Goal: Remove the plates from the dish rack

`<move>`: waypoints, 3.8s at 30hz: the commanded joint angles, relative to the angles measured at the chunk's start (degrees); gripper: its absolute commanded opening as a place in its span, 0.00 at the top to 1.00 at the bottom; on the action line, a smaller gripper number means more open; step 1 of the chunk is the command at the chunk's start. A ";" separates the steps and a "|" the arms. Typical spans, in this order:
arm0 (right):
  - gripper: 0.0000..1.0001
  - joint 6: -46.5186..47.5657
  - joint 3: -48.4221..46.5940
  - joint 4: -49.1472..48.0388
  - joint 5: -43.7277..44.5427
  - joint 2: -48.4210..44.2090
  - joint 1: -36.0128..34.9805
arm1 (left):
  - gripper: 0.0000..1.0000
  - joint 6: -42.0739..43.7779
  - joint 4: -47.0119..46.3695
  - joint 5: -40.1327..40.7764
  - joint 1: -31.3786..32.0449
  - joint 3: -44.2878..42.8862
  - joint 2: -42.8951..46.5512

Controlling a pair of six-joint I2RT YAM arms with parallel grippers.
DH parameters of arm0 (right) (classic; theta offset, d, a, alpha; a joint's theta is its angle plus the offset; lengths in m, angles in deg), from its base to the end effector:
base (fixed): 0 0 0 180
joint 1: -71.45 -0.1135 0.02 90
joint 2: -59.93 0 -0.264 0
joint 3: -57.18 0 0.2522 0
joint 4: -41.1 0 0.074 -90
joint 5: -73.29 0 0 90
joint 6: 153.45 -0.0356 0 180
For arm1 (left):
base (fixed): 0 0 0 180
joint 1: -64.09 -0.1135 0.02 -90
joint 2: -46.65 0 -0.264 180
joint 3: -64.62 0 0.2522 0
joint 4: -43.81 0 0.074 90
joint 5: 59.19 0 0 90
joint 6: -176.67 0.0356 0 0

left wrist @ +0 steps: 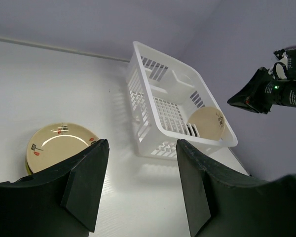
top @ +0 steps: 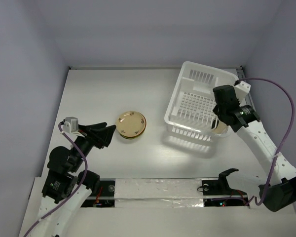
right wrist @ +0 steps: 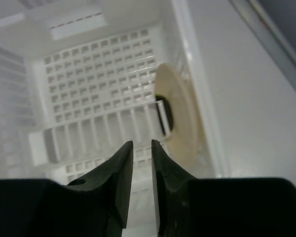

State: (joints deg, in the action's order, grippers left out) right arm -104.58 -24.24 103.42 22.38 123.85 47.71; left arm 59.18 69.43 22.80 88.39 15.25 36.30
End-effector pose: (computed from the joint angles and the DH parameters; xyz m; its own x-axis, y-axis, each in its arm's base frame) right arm 0.2073 0.0666 0.3548 -0.4222 0.3720 -0.8266 0.4974 0.8574 0.1318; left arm 0.0549 -0.0302 0.3450 -0.0578 -0.4754 -0.8778 0.5686 0.7071 -0.4204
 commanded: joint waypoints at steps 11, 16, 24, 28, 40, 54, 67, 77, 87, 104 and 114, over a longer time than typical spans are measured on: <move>0.62 12.55 -2.04 4.71 -2.35 7.09 12.50 | 0.47 0.59 -2.19 0.80 1.37 -0.16 2.00; 0.65 15.45 -1.07 2.95 -4.55 9.46 14.34 | 0.47 0.59 -2.10 0.80 1.37 -0.16 2.09; 0.71 16.60 -2.30 2.68 -3.32 13.68 14.96 | 0.46 0.59 -2.10 0.80 1.37 -0.16 2.17; 0.72 18.00 -3.62 3.65 -1.48 16.14 14.96 | 0.46 0.59 -2.10 0.80 1.37 -0.24 2.18; 1.00 21.08 -7.75 6.55 5.02 18.08 14.35 | 0.46 0.50 -1.93 1.15 1.37 -0.24 2.09; 1.00 18.20 -12.76 15.68 24.18 23.35 0.81 | 0.47 0.42 -1.92 1.07 1.37 -0.24 1.12; 1.00 18.09 -27.19 12.47 16.49 12.91 -9.82 | 0.46 0.42 -2.10 0.54 1.37 -0.16 0.07; 1.00 15.04 -13.64 -25.05 -27.37 12.09 -17.73 | 0.47 0.50 -2.19 0.28 -1.17 -0.16 -2.39; 1.00 10.89 -19.00 -36.78 -35.05 34.59 -25.03 | 0.47 0.77 -2.45 -0.43 -3.99 -0.16 -5.03; 0.80 7.46 -14.08 -39.33 -29.43 41.55 -25.73 | 0.47 0.94 -3.16 -2.01 -6.28 0.11 -7.49; 0.38 9.22 -11.54 -36.08 -24.95 34.89 -25.73 | 0.47 1.03 -3.07 -2.27 -6.80 0.02 -8.19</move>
State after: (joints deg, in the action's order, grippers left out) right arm -96.16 -36.93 68.25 -5.53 165.00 21.94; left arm 59.38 69.39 21.40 81.96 15.25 28.87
